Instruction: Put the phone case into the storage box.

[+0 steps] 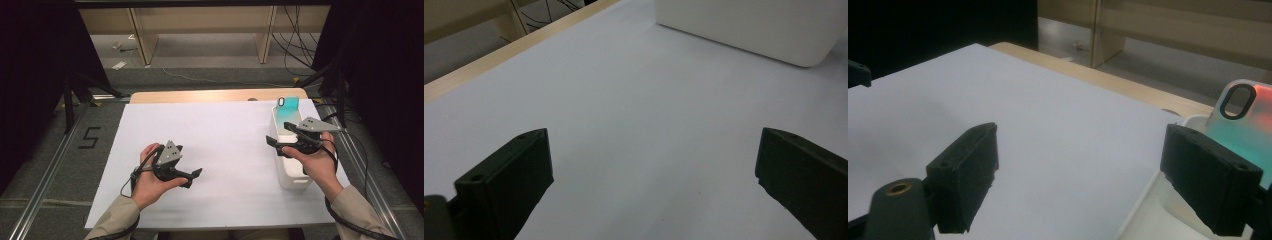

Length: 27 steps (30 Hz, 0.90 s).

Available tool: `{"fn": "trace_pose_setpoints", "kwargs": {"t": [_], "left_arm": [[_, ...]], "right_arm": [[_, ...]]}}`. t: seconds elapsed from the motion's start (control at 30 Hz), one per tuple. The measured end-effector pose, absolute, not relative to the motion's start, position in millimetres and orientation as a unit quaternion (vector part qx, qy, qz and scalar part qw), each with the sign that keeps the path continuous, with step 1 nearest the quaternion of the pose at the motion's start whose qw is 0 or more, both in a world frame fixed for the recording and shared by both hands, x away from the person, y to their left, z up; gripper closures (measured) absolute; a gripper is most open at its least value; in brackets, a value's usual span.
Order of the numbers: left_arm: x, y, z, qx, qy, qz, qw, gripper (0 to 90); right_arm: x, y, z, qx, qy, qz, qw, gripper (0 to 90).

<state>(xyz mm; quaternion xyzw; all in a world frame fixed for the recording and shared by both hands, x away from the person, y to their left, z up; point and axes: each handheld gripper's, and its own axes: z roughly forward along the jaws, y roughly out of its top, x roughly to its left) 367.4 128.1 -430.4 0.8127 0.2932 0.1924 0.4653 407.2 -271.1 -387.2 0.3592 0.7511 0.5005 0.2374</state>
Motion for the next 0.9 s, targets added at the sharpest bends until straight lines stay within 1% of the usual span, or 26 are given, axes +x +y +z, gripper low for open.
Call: {"fn": "trace_pose_setpoints", "kwargs": {"t": [0.9], "left_arm": [[367.6,128.9,-429.7,0.811,0.294,0.193,0.467,1.3]], "right_arm": [[392.9,-280.5,-389.3,0.36,0.749,0.508,0.226,16.6]]}}
